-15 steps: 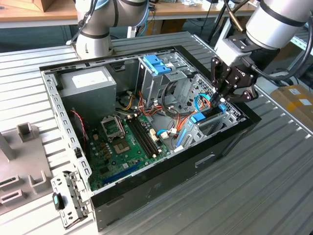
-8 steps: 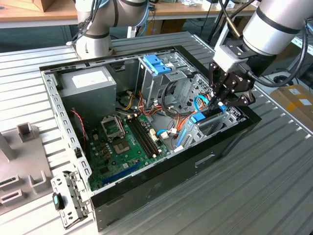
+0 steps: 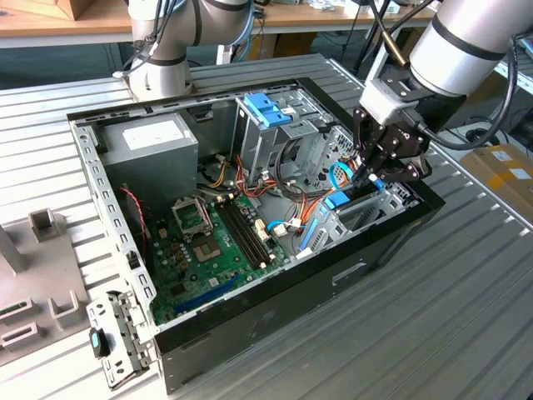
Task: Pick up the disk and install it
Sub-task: 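Insert the second disk wire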
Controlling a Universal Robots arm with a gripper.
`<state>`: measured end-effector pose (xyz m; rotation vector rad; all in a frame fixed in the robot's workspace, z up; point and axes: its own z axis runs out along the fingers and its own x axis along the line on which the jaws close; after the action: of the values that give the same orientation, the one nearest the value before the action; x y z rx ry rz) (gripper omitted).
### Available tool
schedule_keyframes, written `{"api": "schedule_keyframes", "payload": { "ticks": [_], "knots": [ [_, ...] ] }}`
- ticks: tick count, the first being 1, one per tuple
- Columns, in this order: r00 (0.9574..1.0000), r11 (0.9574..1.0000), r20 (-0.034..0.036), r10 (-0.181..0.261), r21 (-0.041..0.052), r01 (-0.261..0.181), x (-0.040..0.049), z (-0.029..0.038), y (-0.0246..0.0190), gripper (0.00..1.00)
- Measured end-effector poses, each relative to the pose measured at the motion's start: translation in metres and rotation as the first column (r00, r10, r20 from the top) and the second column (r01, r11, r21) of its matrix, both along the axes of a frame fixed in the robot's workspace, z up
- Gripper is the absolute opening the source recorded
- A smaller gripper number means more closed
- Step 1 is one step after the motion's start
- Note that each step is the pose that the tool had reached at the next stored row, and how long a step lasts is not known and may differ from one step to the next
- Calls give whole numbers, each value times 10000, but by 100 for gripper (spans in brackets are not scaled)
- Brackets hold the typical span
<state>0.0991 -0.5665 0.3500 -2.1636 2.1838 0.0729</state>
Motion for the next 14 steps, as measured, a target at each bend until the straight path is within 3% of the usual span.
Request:
{"api": "schedule_keyframes", "payload": {
  "ticks": [14],
  "knots": [
    [10000, 10000, 0, 21, -2, -21, 16, -34, 1, 16]
  ]
}}
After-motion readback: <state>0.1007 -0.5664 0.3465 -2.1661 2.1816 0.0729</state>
